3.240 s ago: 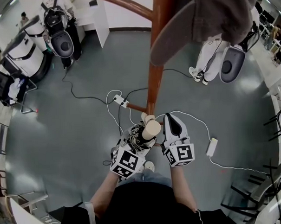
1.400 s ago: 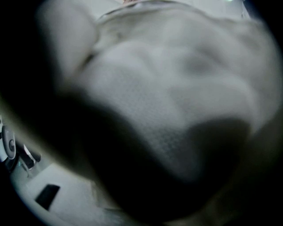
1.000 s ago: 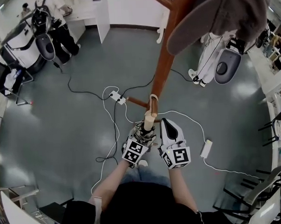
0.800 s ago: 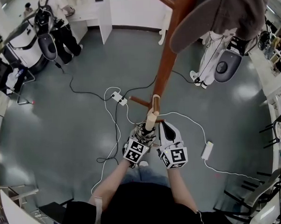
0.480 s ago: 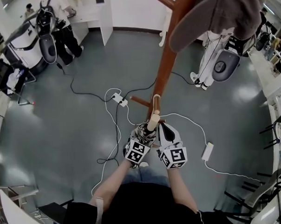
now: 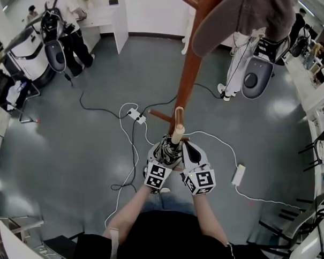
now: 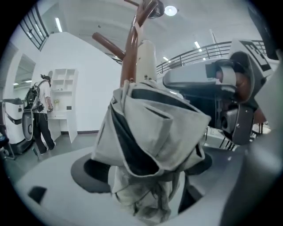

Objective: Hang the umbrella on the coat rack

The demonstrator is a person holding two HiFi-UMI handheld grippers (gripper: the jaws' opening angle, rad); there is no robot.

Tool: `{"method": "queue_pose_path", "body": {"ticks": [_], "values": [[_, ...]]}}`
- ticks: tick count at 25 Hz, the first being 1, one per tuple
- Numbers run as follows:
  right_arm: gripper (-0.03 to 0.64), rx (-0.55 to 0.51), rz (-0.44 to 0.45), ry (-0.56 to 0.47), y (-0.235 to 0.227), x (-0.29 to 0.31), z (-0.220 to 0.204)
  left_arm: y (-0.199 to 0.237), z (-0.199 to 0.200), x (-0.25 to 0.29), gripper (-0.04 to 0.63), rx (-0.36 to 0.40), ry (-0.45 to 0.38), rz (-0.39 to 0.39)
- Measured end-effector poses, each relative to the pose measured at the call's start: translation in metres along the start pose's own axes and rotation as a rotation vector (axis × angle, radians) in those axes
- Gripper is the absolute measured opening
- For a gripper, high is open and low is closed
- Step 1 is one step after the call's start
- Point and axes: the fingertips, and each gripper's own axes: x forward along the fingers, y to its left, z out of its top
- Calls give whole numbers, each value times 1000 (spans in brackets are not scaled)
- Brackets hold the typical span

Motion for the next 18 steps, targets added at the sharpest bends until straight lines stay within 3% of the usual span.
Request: {"method": "queue_pose_path", "body": {"ticks": [7,11,14,18], "values": [[6,2,-1,0,2,-2,3,0,7,-18,531,17,-25,19],[6,-5,-12,-2,8,-8,13,-4,33,-50,523,31,-84,36],[6,-6,-17,-10,12,-11,25,2,65,-73,453,17,-144,74],[6,-18,-5,-28,26,-20,49,4,116,-104,291,33,-219,115]]}}
